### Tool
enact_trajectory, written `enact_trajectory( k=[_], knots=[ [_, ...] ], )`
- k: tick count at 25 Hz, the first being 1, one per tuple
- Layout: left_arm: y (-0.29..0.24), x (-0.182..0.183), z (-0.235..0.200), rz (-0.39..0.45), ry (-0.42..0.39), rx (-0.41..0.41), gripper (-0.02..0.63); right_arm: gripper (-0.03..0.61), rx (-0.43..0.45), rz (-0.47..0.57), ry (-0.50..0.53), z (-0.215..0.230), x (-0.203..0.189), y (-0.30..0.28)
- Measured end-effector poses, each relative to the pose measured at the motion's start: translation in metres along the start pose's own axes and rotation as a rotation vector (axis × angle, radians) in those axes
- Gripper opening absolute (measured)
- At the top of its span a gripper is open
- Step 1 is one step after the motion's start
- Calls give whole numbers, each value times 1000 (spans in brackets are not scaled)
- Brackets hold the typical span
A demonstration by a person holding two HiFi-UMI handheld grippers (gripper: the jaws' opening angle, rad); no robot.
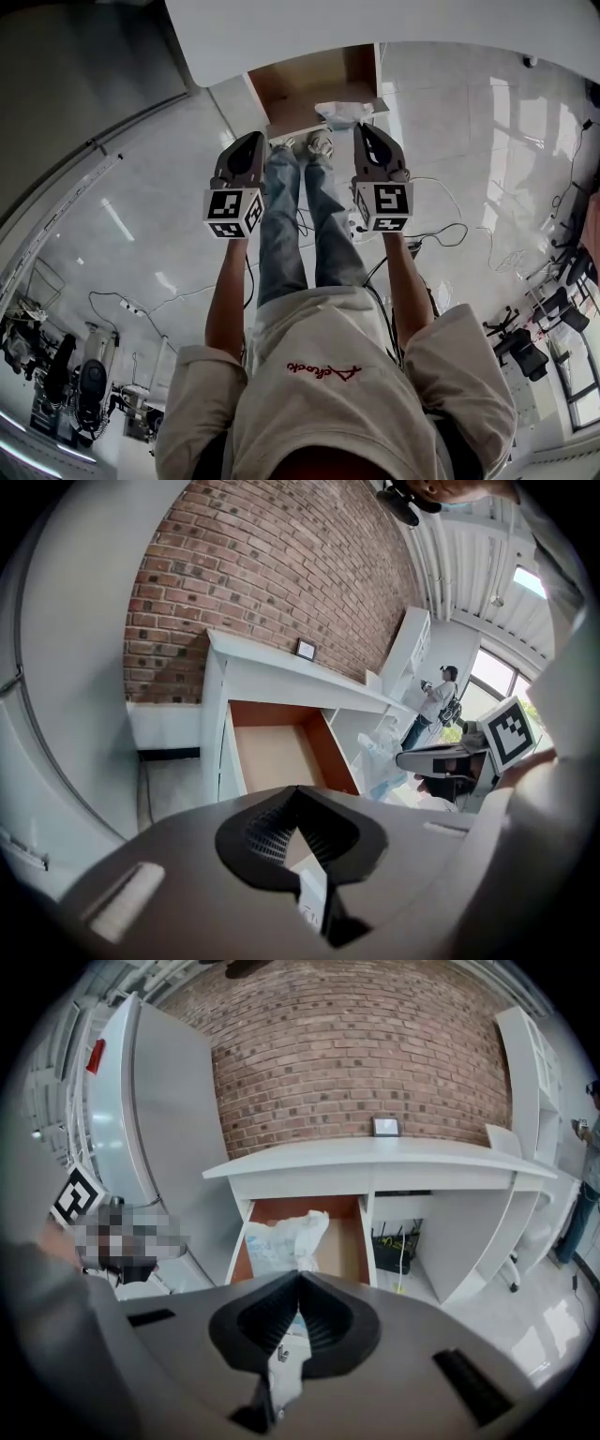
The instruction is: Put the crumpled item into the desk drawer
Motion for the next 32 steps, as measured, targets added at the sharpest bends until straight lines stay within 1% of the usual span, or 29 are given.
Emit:
enact_trajectory(
  k=[3,9,18,20,23,27,32],
  knots=[
    [-6,-7,-6,0,11,5,9,12,6,6,-5,-1,-5,-4],
    [-16,-8,-16,24,11,6,9,12,29,26,22,0,-5,-12],
    [-28,-17,-29,37,28,8,9,12,96,45,170,3,8,-43],
    [-29,-17,-32,40,33,9,9,12,116,44,229,3,13,-52],
    [-29,-14,-34,45,37,5,9,12,154,34,349,1,22,-66],
    [-29,-18,-32,47,39,2,9,12,209,-3,567,-2,25,-81],
    [-31,-22,-33,49,54,0,9,12,254,-87,815,-7,20,-107]
  ],
)
Point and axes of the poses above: the fingertips, and each gripper's own axes: y backward along the fingers, z to its right, x out of its top, the point moved 7 cm from there along y, backward along the fingers, and after that the axes turned 14 degrees about y, right-handed, at the moved point
